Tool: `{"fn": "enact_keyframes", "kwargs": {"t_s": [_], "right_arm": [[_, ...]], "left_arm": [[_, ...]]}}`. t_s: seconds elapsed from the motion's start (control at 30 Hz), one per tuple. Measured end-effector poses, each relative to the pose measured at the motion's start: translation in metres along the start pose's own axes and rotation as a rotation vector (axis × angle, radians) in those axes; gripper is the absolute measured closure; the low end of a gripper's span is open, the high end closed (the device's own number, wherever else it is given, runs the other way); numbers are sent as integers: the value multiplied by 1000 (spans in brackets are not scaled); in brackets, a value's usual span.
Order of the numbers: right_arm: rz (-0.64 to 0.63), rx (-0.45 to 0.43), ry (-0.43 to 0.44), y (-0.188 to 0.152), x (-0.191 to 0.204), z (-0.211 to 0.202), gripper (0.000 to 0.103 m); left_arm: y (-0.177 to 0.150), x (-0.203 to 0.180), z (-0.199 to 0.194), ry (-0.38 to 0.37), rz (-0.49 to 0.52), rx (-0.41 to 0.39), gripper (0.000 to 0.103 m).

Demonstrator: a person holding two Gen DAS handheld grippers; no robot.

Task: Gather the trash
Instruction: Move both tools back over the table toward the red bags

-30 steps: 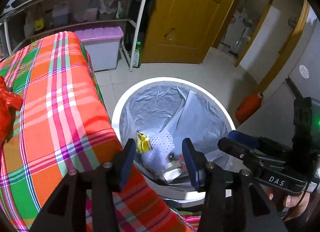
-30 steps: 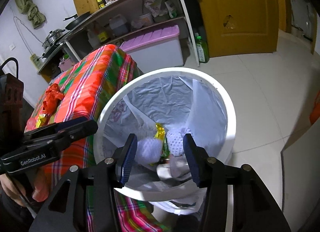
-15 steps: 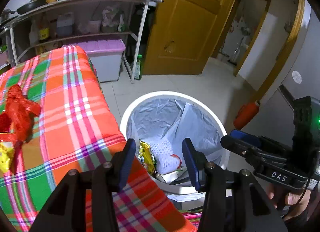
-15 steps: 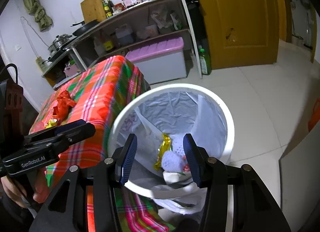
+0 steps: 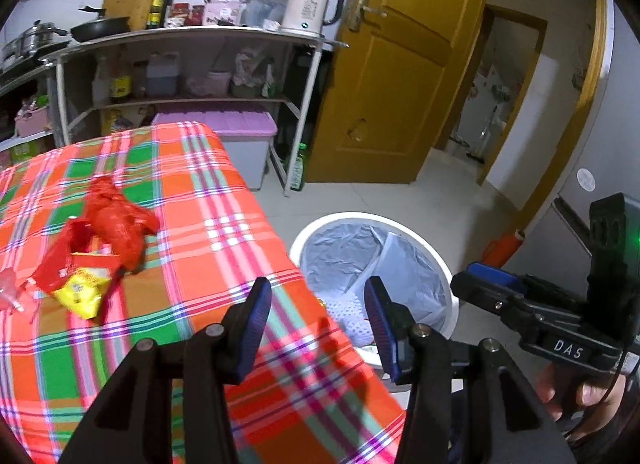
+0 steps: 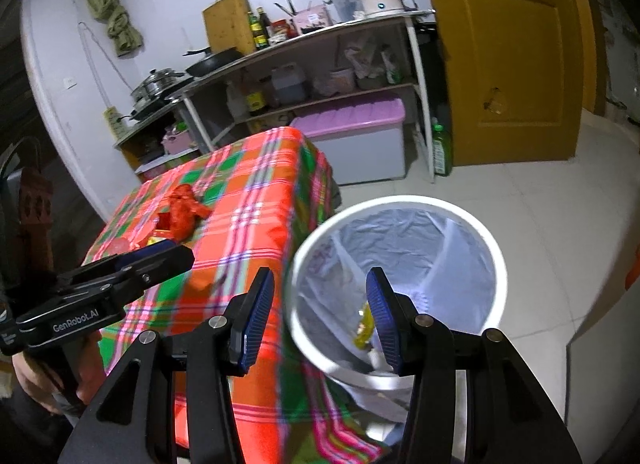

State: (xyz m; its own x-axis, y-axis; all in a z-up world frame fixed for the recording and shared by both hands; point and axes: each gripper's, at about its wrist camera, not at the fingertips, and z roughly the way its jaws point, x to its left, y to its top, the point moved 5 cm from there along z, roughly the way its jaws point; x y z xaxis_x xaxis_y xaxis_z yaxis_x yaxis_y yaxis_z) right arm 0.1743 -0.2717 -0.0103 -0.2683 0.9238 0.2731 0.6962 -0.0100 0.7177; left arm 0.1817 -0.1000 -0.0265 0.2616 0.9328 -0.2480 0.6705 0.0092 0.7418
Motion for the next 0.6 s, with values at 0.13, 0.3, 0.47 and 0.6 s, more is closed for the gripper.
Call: {"fn": "enact_keyframes", "kwargs": {"t_s": [0.13,0.3,0.47,0.6], "right_arm": [[-22,-1,29,-1,20,1,54],[-59,16,72,-4,44,8,54],[-93,44,107,-9,67,19,54],[-113,65,131,-10,84,30,54]], "left_arm": [[-7,18,-16,26,-28,-21,53],[-12,42,-31,64,-71,-38,53],[-21,64,-43,74,-109,-45,53],[-28,80,-52,113,-125,-57,53]]}}
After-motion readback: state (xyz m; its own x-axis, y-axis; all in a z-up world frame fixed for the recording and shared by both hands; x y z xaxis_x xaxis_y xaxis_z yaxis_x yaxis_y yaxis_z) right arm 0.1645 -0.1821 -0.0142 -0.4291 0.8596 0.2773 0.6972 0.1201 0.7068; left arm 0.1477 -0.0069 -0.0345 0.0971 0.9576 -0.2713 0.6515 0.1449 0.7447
